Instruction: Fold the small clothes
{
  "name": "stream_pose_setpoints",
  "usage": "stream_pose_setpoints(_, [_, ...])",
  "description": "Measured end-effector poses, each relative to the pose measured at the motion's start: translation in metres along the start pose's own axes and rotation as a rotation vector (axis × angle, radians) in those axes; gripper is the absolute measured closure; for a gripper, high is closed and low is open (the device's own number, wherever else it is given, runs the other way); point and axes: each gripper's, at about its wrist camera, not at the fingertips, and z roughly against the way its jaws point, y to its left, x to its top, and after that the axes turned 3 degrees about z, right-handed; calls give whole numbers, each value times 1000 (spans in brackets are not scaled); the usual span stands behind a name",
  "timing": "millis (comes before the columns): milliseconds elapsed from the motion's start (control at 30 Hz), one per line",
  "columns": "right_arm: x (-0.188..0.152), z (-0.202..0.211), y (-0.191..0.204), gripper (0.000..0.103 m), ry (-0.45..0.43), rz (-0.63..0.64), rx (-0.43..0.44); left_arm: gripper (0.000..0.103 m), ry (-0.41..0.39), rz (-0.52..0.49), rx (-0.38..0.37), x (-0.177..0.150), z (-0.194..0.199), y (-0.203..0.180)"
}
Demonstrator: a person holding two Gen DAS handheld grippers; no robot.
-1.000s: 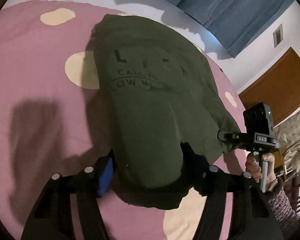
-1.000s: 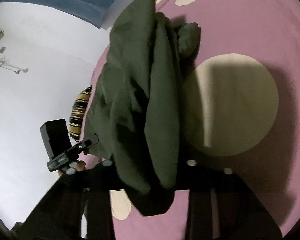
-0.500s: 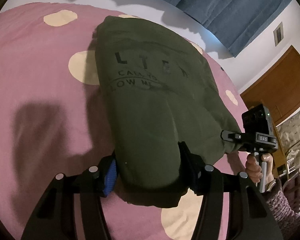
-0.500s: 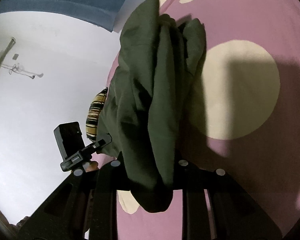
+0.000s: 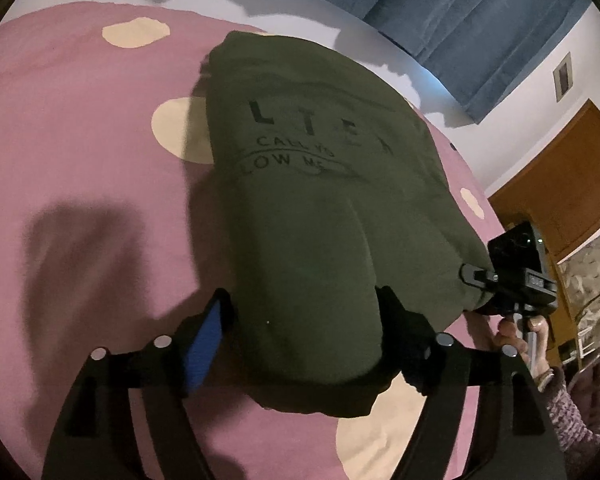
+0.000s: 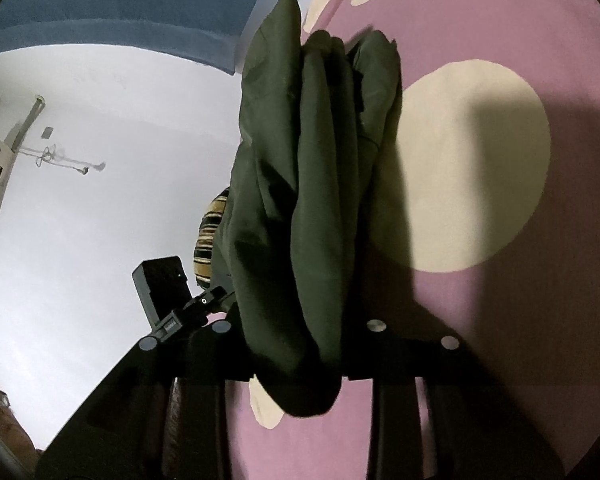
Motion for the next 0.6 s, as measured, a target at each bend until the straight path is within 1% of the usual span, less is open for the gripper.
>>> stream_pose_setpoints(200, [-10, 17, 0, 67, -58, -34, 11, 25, -10, 22, 22, -5, 5, 1])
stream_pose_setpoints(267, [-14, 21, 0, 65, -77, -43, 8, 24, -19, 30, 40, -9, 8, 2])
stream_pose_setpoints(367, [-22, 31, 2, 62, -109, -52, -3, 23, -29, 23, 66, -16, 14, -4])
stream_pose_setpoints(467, [-30, 39, 6, 56, -133, -55, -21, 23, -36, 2, 105, -24, 20, -13])
stream_pose_setpoints(600, [-43, 46, 13, 49, -154, -53, -47, 23, -52, -33, 186, -40, 26, -24])
